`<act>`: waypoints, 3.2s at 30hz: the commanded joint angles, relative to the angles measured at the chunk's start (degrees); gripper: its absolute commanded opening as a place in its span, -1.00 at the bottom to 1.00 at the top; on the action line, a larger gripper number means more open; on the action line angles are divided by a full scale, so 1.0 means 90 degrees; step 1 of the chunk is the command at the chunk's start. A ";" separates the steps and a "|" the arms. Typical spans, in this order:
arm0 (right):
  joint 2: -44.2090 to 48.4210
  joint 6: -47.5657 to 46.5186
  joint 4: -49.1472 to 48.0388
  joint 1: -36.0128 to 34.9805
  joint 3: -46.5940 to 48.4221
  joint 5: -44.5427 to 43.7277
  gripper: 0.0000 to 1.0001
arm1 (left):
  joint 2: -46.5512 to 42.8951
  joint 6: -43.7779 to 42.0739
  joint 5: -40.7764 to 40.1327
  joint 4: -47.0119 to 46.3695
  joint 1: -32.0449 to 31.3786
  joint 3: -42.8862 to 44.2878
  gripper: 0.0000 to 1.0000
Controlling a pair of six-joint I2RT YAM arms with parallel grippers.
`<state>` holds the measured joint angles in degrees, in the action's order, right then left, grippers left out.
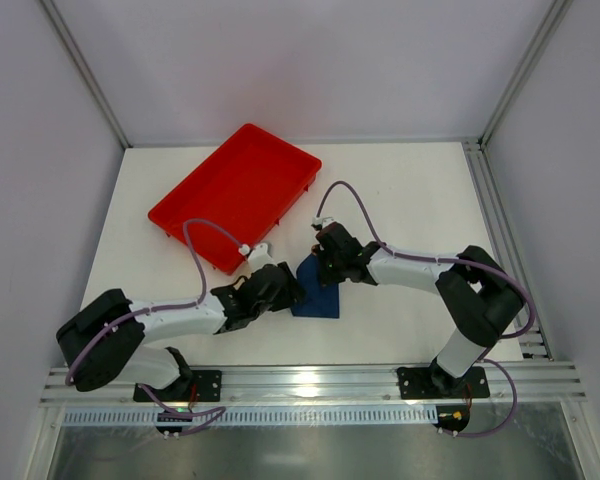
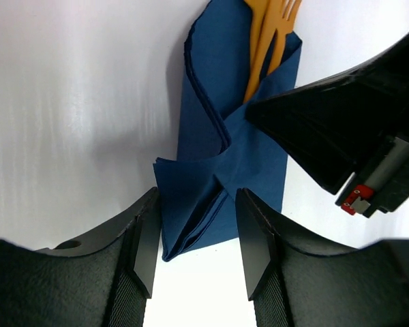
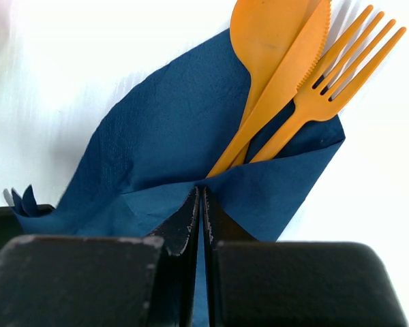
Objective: Place the utensils on the paper napkin and roll it up
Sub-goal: Roll the napkin at the center of the board.
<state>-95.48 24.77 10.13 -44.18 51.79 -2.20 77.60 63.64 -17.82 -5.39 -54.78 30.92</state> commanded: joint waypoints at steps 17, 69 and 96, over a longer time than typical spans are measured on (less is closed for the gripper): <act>0.0121 0.0196 0.0163 -0.0022 -0.0354 0.0000 -0.92 | 0.0381 -0.0986 0.0320 -0.0280 -0.0202 0.0793 -0.99; 0.0209 0.0294 0.0241 0.0114 -0.0383 0.0156 -0.92 | -0.0370 -0.0693 -0.0217 0.1830 -0.0748 0.1301 -0.03; 0.0326 0.0255 0.0241 0.0105 -0.0452 0.0391 -0.92 | 0.0938 -0.0440 0.0496 0.1135 -0.0778 0.0930 -0.51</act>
<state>-93.49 27.38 9.04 -43.11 49.04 1.52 85.78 58.41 -10.87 3.16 -61.49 40.42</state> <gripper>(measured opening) 0.040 0.249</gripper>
